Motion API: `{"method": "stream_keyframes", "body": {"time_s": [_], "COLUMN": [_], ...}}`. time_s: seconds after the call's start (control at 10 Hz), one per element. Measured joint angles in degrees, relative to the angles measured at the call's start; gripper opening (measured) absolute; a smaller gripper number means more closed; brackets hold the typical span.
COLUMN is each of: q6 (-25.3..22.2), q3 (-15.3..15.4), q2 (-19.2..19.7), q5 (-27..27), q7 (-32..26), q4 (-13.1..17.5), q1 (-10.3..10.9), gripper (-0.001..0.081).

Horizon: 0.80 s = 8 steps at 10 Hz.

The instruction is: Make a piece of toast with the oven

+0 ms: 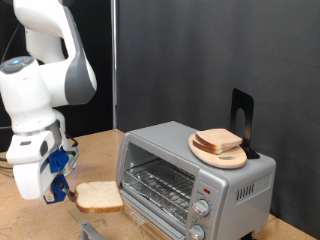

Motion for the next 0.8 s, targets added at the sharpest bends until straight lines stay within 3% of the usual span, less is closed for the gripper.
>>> {"method": "stream_keyframes", "body": {"time_s": [0.5, 0.8], "q6": [6.1, 7.8], "q3": [4.6, 7.8], "q2": [0.2, -1.5], "q5": [-0.7, 2.5], "q7": [4.8, 4.8], "q4": [-5.2, -8.2], "q1": [3.3, 5.1], "gripper": [0.0264, 0.0264]}}
